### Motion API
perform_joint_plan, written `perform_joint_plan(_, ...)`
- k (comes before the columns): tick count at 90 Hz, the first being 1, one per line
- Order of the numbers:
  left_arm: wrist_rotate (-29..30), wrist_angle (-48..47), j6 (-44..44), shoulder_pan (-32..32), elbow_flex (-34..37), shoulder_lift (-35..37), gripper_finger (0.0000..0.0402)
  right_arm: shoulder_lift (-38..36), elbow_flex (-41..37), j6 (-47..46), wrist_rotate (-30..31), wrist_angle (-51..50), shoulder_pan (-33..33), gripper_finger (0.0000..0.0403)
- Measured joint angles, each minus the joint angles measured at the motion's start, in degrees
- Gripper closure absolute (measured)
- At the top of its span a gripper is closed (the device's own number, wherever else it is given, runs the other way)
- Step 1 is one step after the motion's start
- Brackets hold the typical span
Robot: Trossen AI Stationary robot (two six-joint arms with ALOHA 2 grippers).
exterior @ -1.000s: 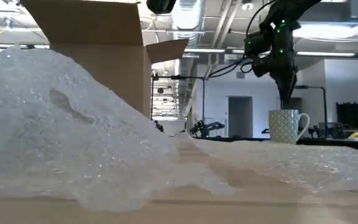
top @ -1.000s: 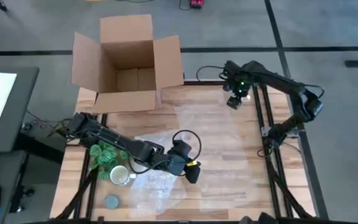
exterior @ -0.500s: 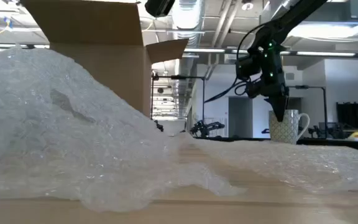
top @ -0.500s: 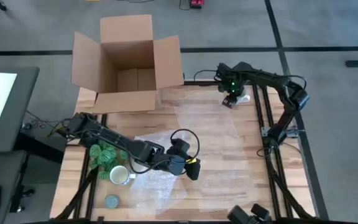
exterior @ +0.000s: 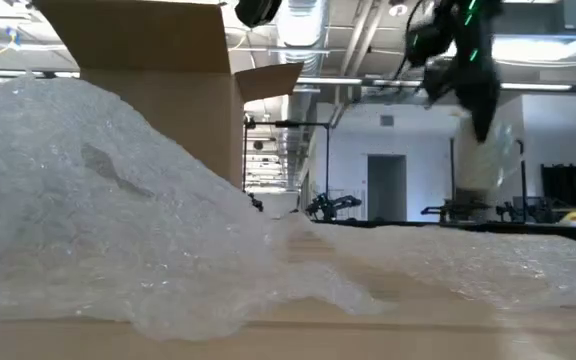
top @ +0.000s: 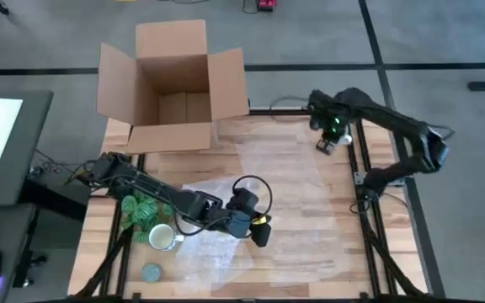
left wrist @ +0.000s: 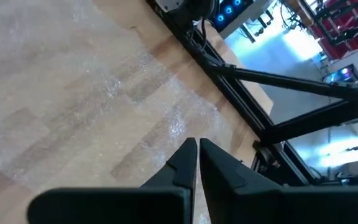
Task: Wrap mug
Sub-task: Wrap the green mug with bubble wrap
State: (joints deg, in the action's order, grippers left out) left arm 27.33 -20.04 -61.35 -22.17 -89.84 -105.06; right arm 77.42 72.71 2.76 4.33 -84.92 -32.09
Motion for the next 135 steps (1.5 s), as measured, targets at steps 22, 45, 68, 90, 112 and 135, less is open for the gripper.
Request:
perform_joint_plan(22,-5.76,0.03,2.59,0.00,0.00,0.00,0.0402,-2.00,0.09,-22.85,-7.67,-2.56,24.32,0.0399)
perform_joint_plan(45,-15.07,-0.03,5.23,-0.78,-0.80,0.49,0.0401,13.37,10.48,-28.41,-7.44,-1.04,34.91,0.0400)
perform_joint_plan(68,-15.55,-8.24,7.52,-5.12,-4.79,2.67,0.0402,26.54,20.03,-26.13,-7.23,-0.92,35.18,0.0401)
perform_joint_plan(90,-7.42,-21.37,2.16,-11.39,-5.66,7.04,0.0402,30.50,19.92,-26.27,-9.02,1.99,38.15,0.0397)
perform_joint_plan(112,2.28,-27.69,-3.13,-14.95,-5.68,9.11,0.0402,30.65,19.02,-27.68,-9.15,5.92,38.70,0.0396)
perform_joint_plan(135,2.69,-27.75,-4.00,-14.93,-5.68,9.11,0.0402,30.74,15.39,-26.73,-9.94,8.68,38.96,0.0395)
